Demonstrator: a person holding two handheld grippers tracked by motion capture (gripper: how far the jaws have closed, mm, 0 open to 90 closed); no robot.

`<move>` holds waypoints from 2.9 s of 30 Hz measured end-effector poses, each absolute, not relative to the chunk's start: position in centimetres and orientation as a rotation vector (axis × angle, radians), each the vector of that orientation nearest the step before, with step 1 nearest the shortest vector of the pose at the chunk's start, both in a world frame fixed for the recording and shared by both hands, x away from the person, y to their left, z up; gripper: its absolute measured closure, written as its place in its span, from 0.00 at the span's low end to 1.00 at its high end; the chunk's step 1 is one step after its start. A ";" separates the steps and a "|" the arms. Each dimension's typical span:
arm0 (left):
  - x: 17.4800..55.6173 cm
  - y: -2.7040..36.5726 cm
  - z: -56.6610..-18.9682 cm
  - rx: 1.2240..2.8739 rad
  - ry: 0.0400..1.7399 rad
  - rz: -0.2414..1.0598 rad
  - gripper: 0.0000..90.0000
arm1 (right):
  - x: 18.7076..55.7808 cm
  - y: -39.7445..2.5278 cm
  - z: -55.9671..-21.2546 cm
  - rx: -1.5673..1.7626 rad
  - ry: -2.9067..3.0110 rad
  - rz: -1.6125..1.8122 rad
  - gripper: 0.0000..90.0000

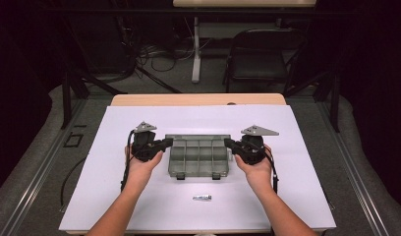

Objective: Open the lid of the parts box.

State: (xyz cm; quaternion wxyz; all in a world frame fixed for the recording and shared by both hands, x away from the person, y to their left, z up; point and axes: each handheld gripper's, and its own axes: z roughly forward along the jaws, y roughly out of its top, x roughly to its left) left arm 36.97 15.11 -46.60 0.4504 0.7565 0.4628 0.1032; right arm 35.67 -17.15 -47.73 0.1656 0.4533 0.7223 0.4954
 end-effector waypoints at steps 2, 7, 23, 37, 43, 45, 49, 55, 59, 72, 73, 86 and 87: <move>37.1 15.1 -46.5 1.871 1.147 0.257 0.99 | 35.9 -17.1 -47.7 1.290 2.055 1.407 1.00; 37.6 15.0 -46.4 1.857 1.152 0.262 1.00 | 36.3 -17.0 -47.7 1.292 2.045 1.409 1.00; 37.8 14.7 -46.6 1.861 1.135 0.272 1.00 | 35.4 -17.3 -48.2 1.245 2.027 1.353 0.97; 37.9 14.7 -46.7 1.853 1.136 0.269 1.00 | 37.0 -17.9 -50.4 1.234 2.010 1.244 0.87; 37.9 14.7 -46.7 1.850 1.135 0.271 1.00 | 38.3 -17.9 -51.5 1.253 2.022 1.223 0.84; 37.9 14.7 -46.7 1.851 1.136 0.273 1.00 | 38.8 -17.9 -51.8 1.266 2.025 1.221 0.83; 37.9 14.7 -46.8 1.850 1.133 0.270 1.00 | 39.4 -17.7 -52.3 1.262 2.030 1.209 0.83; 37.9 14.7 -46.8 1.860 1.131 0.266 1.00 | 40.0 -17.2 -52.3 1.235 2.037 1.214 0.82; 37.9 14.7 -46.8 1.856 1.129 0.269 1.00 | 40.1 -17.0 -52.3 1.216 2.033 1.223 0.82; 37.9 14.7 -47.3 1.865 1.127 0.229 0.90 | 40.0 -16.9 -52.2 1.207 2.041 1.204 0.87; 37.9 14.7 -47.4 1.868 1.129 0.226 0.89 | 40.0 -17.0 -52.1 1.210 2.045 1.200 0.87; 37.8 14.8 -48.9 1.965 1.136 0.182 0.70 | 40.1 -17.1 -52.2 1.224 2.042 1.212 0.89; 37.8 14.8 -49.1 1.971 1.145 0.180 0.69 | 40.1 -17.1 -52.2 1.226 2.042 1.211 0.89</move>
